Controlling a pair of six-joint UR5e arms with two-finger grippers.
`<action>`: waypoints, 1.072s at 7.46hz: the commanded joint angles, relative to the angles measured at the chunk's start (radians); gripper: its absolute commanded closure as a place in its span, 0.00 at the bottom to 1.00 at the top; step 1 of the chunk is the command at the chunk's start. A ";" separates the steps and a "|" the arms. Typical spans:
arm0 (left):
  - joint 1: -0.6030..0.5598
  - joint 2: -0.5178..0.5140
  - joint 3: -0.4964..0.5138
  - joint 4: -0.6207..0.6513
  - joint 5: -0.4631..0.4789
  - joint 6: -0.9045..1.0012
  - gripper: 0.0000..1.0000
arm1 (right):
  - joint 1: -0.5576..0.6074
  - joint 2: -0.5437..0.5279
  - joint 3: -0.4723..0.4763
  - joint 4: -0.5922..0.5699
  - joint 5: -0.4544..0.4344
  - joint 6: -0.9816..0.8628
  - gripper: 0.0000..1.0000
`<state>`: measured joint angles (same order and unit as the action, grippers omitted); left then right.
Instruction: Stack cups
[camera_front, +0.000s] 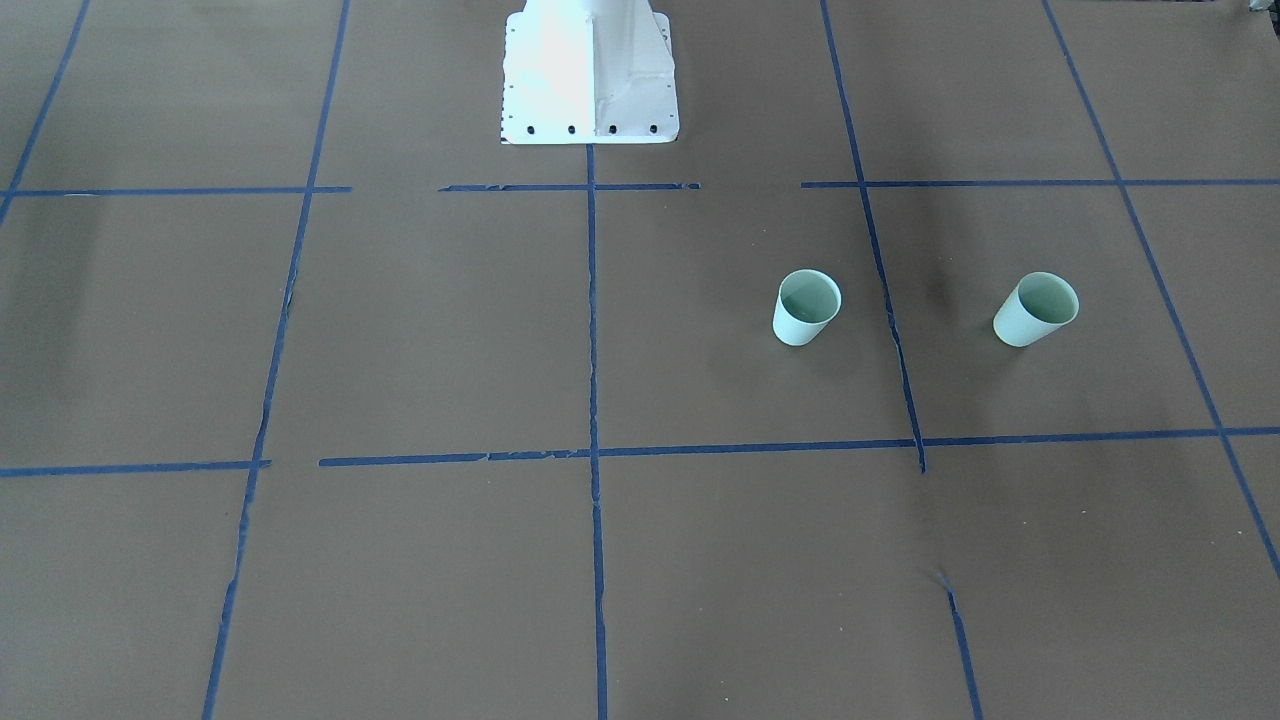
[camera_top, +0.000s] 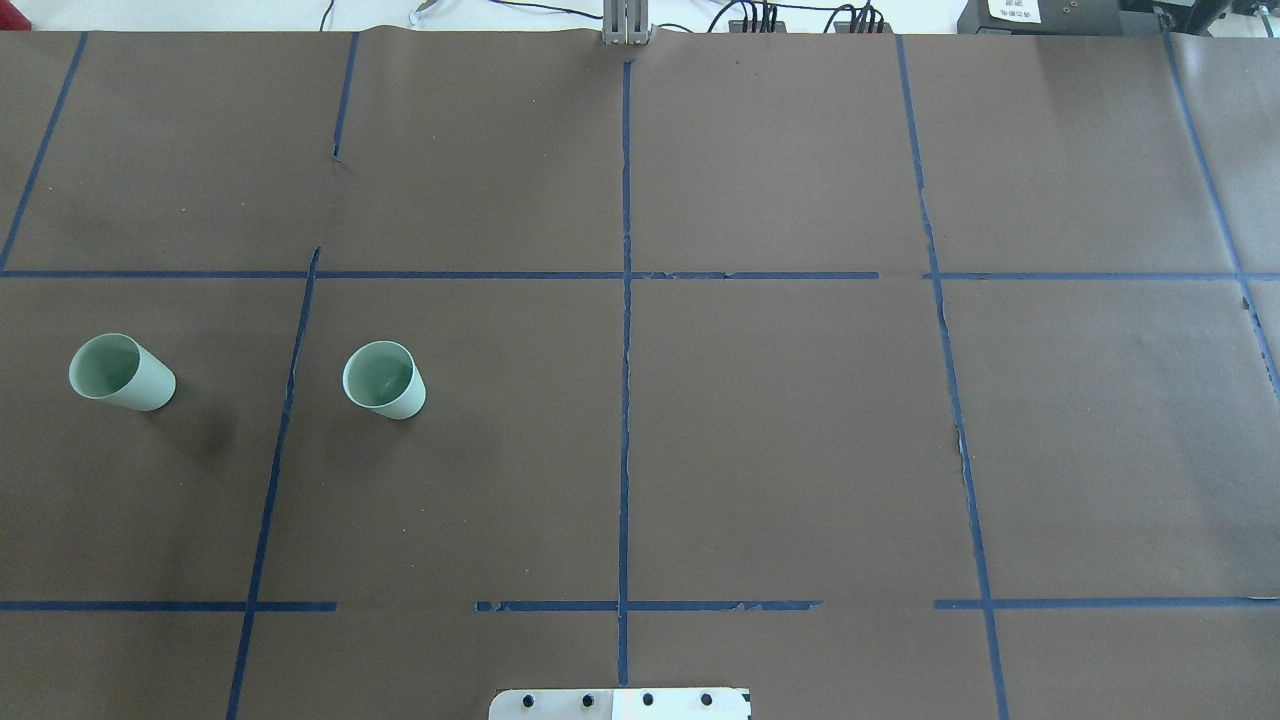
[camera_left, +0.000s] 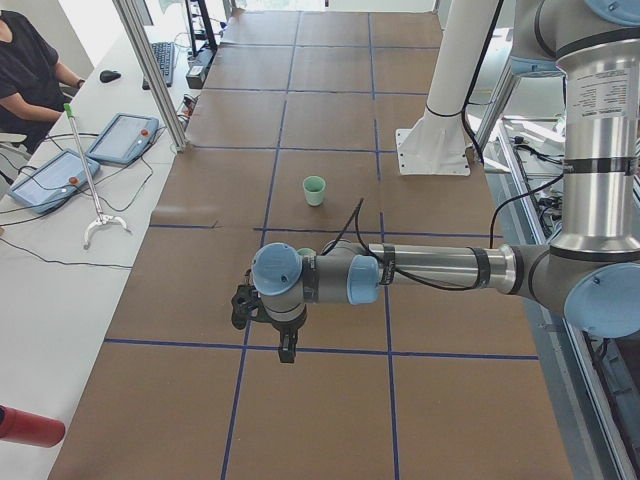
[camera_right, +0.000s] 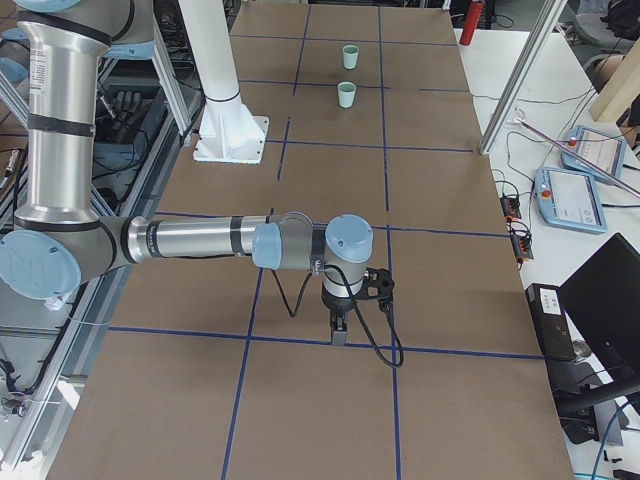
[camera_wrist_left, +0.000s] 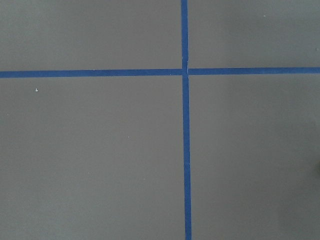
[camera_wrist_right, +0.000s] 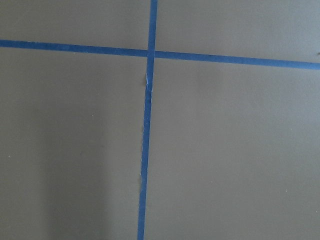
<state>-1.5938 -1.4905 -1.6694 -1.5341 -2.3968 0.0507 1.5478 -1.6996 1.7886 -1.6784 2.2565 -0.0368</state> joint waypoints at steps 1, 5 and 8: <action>0.000 -0.007 0.002 -0.001 0.013 -0.002 0.00 | 0.000 0.000 0.000 -0.001 0.000 0.000 0.00; 0.006 -0.098 -0.074 0.009 0.048 -0.072 0.00 | 0.000 0.000 0.000 -0.001 0.000 0.000 0.00; 0.152 -0.111 -0.271 0.009 0.051 -0.291 0.00 | 0.000 0.000 0.000 -0.001 0.000 0.000 0.00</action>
<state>-1.4880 -1.5980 -1.8751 -1.5240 -2.3470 -0.1792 1.5478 -1.6997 1.7891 -1.6796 2.2565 -0.0364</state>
